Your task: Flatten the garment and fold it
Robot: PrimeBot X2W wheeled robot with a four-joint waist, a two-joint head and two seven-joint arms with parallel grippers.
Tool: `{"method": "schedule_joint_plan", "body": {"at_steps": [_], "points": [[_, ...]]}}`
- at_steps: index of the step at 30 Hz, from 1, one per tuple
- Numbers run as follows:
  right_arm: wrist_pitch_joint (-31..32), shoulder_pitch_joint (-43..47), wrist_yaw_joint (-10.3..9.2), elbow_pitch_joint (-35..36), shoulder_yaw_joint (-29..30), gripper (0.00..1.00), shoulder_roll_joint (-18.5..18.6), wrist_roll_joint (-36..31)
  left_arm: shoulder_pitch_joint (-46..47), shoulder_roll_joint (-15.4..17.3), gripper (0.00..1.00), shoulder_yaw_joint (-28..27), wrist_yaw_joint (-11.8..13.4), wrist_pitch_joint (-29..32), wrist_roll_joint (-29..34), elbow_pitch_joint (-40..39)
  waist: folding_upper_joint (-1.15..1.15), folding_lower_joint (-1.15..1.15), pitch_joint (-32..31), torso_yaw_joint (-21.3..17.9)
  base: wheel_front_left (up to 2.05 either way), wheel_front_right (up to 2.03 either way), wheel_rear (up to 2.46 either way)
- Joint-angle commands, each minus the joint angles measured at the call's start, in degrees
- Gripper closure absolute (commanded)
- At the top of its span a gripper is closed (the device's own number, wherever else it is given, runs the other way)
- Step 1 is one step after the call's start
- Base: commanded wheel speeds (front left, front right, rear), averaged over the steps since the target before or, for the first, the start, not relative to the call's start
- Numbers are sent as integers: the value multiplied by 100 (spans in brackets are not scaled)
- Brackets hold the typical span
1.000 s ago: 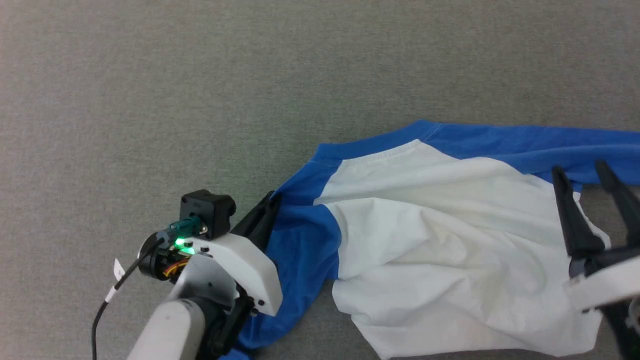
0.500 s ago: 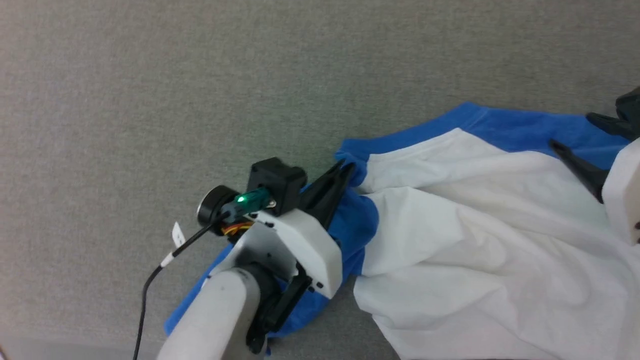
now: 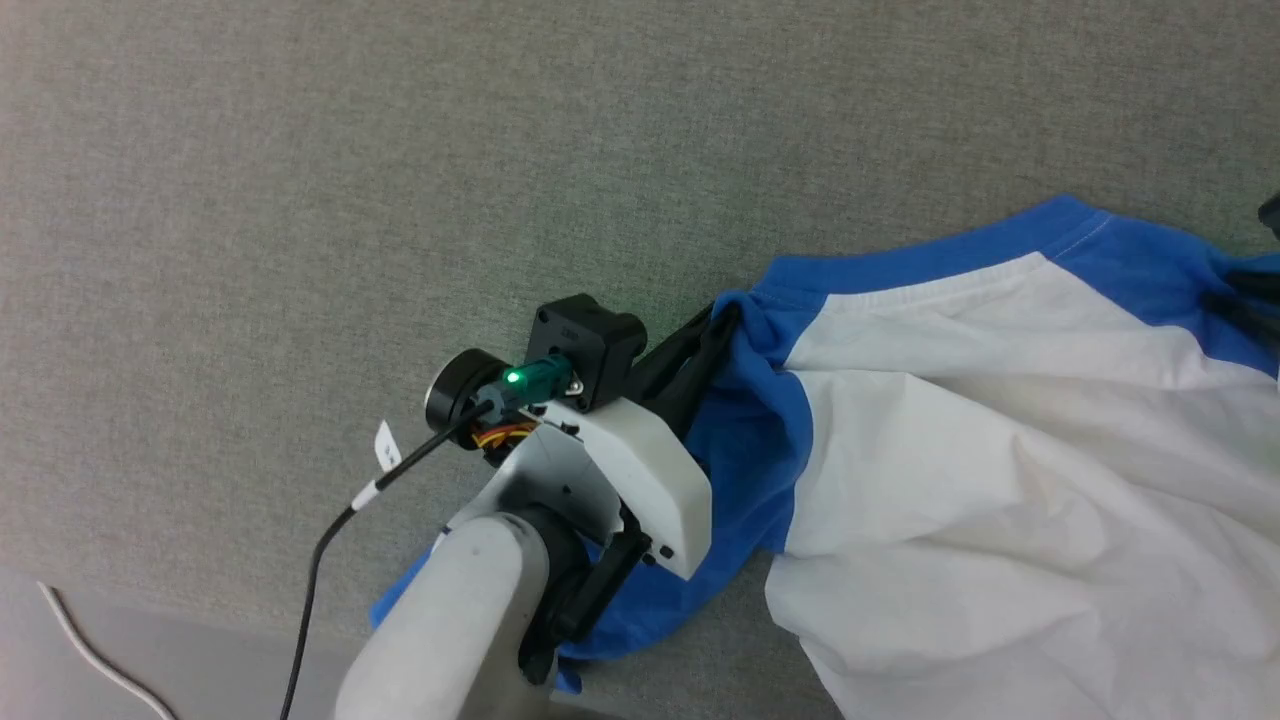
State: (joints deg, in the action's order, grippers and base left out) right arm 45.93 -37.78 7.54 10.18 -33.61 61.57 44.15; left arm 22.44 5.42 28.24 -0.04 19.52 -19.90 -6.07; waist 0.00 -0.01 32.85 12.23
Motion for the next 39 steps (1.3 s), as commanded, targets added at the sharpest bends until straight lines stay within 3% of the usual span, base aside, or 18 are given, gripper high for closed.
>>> {"method": "schedule_joint_plan", "body": {"at_steps": [1, 5, 10, 11, 13, 17, 21, 29, 39], "points": [[121, 232, -5, -238, -313, 100, -10, 68, 114, -32, 100, 2, -39, -56, -28, 31, 0, 1, 19, 7, 0, 0, 0], [-298, 112, -5, -333, -365, 100, -82, 199, 137, -8, 100, -71, -28, -152, -66, 65, 0, 1, -62, -75, 0, 0, 0], [-1351, -54, -5, -528, -129, 100, -416, 164, 138, 39, 100, -251, 18, -488, -84, 33, 0, 1, -378, -262, 0, 0, 0], [-1873, -57, -5, -662, 130, 100, -615, 131, 130, 71, 100, -347, 56, -687, -57, -13, 0, 1, -552, -339, 0, 0, 0], [-2139, -39, -5, -725, 291, 100, -720, 103, 118, 92, 100, -393, 73, -781, -43, -45, 0, 1, -642, -379, 0, 0, 0], [-3142, 144, -5, -918, 1127, 100, -1193, -120, 61, 183, 100, -582, 149, -1084, -10, -289, 0, 1, -998, -551, 0, 0, 0], [-3682, 342, -5, -769, 1868, 100, -1607, -544, 135, 377, 100, -732, 186, -1149, 101, -672, 0, 1, -1283, -718, 0, 0, 0], [-3610, 12, -5, 1, 2558, 100, -2211, -1156, 1271, 859, 100, -994, 86, -629, 482, -1327, 0, 1, -1807, -961, 0, 0, 0], [-3026, -970, -5, 369, 2359, 100, -2366, -1466, 2921, 1247, 100, -1181, -266, 164, 526, -890, 0, 1, -2183, -1092, 0, 0, 0]]}}
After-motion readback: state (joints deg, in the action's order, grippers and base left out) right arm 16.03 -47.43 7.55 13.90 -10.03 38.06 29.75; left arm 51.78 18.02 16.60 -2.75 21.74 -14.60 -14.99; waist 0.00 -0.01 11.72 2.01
